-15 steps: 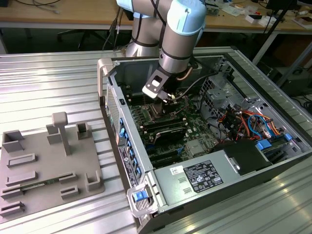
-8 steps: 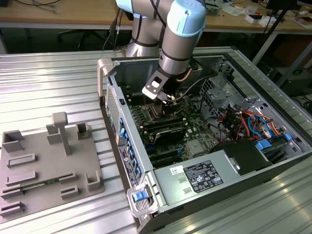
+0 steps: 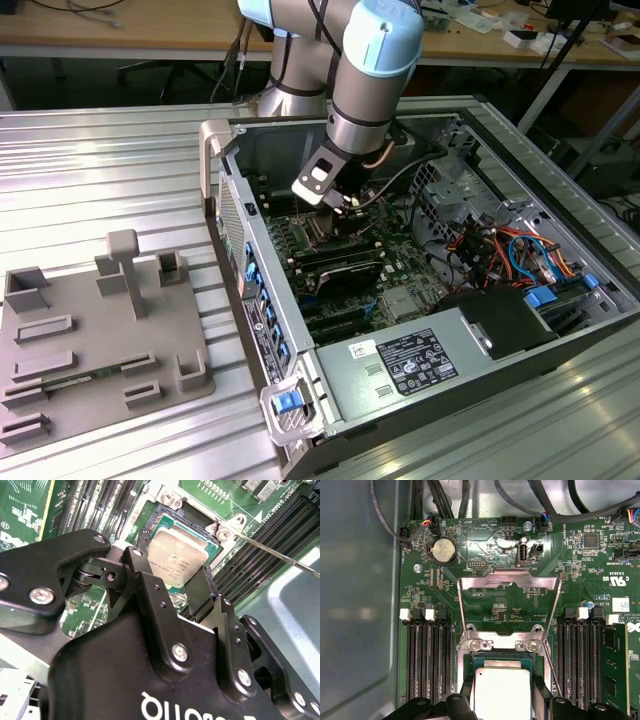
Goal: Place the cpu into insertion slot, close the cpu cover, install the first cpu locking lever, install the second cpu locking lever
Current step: 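Place the cpu into insertion slot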
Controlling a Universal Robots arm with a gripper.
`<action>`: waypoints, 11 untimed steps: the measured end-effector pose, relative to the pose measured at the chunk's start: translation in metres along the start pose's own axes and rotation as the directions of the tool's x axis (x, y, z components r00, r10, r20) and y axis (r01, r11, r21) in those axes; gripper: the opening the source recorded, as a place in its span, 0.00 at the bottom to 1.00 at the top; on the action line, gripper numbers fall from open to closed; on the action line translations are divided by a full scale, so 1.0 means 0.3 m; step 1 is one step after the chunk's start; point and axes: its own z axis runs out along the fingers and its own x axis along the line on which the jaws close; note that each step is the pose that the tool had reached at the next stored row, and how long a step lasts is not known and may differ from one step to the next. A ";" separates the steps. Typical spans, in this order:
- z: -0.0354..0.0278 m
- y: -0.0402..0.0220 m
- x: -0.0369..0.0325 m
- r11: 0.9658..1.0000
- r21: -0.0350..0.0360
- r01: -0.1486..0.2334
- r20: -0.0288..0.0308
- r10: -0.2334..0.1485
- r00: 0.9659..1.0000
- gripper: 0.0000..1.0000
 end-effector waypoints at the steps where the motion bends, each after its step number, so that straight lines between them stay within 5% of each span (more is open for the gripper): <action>1: 0.000 0.000 0.000 1.000 0.000 0.000 0.000 0.000 1.000 0.55; 9: 0.000 0.000 0.000 1.000 0.000 0.000 0.000 0.000 1.000 0.55; 11: 0.001 0.000 0.000 1.000 0.000 0.000 0.006 0.000 1.000 0.55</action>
